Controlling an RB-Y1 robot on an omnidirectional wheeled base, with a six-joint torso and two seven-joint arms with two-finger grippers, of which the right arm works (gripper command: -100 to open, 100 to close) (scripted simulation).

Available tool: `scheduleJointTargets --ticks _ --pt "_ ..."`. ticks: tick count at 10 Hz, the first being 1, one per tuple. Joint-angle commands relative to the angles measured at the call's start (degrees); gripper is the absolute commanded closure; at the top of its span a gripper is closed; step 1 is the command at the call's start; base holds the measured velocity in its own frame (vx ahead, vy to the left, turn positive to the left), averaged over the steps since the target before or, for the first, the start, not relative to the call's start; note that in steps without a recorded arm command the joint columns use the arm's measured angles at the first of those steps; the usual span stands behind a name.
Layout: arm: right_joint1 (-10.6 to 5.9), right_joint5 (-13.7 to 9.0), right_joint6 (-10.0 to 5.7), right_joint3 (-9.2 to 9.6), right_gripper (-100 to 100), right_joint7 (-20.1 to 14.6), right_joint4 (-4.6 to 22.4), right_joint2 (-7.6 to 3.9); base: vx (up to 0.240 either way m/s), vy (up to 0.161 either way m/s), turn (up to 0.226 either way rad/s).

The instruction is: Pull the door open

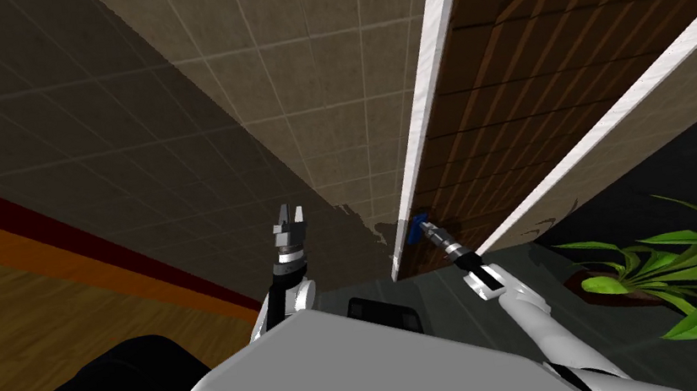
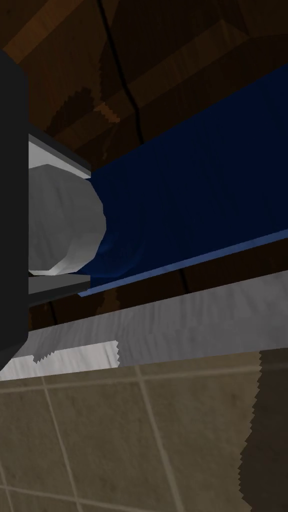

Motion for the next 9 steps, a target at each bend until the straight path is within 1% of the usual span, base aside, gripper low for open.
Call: scheduleJointTargets --ticks 1,4,7,8,9 --pt "-0.3 -1.9 0.76 -0.7 100 -2.3 -0.7 -0.75 -0.068 -0.057 0.115" --pt "-0.53 -5.3 1.53 -0.51 100 -6.4 -0.7 -0.4 -0.069 -0.085 0.147" --pt "-0.79 -9.0 2.4 -0.29 100 -11.0 -0.8 -0.01 -0.071 -0.112 0.119" --pt "0.09 -7.0 2.02 -0.23 -100 -8.0 -1.7 -0.58 -0.072 -0.024 -0.044" --pt "0.5 -6.3 1.78 -0.29 -100 -6.7 -1.9 -0.97 -0.054 0.056 -0.119"
